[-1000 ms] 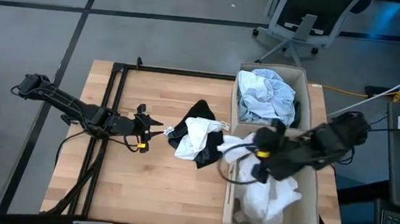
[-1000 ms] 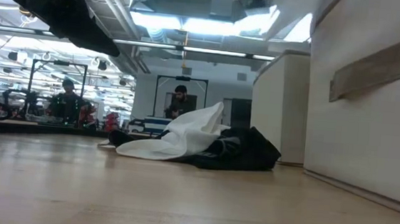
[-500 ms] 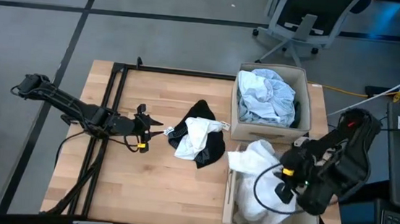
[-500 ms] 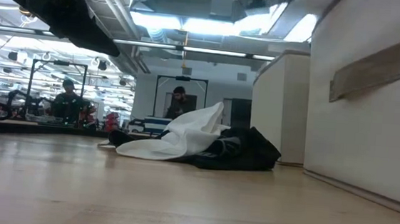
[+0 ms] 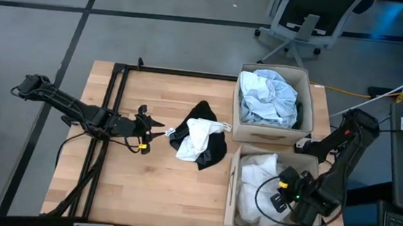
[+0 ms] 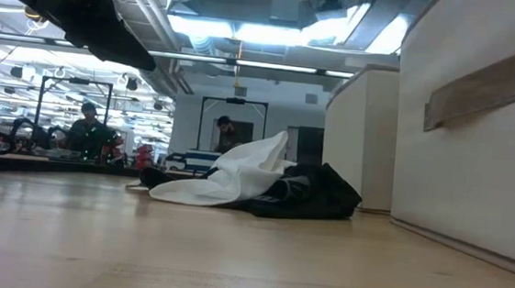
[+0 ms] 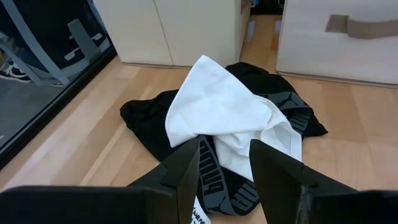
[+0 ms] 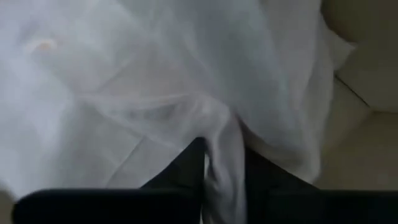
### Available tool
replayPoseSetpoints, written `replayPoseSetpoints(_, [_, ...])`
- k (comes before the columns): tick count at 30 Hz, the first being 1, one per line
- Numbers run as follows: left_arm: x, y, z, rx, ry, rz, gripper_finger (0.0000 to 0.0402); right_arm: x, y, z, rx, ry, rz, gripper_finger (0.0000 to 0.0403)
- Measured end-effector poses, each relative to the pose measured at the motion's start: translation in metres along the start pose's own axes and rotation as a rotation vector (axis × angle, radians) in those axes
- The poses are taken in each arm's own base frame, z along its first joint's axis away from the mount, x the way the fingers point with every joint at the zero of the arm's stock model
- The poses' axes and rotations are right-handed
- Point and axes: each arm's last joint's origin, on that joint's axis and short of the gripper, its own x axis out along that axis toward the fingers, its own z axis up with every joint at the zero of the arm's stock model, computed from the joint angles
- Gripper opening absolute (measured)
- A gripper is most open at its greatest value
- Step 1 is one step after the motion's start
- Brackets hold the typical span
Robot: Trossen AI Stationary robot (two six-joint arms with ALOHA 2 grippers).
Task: Sort clothes
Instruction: Put the white polo into the bottom bin
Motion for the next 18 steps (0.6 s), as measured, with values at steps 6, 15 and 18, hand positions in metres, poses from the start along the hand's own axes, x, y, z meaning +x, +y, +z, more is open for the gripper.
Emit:
replayPoseSetpoints(6, [0.0, 0.0, 0.0, -0.008, 0.001, 0.0, 0.0131, 0.04, -0.007, 0.003, 0.066, -0.011, -0.028, 0.0109])
replayPoseSetpoints(15, [0.0, 0.0, 0.0, -0.01, 0.001, 0.0, 0.0131, 0.057, -0.014, 0.011, 0.143, 0.218, -0.132, 0.0217])
replayPoseSetpoints(18, [0.0, 0.0, 0.0, -0.01, 0.001, 0.0, 0.0131, 0.042, -0.01, 0.014, 0.129, 0.264, -0.077, 0.0232])
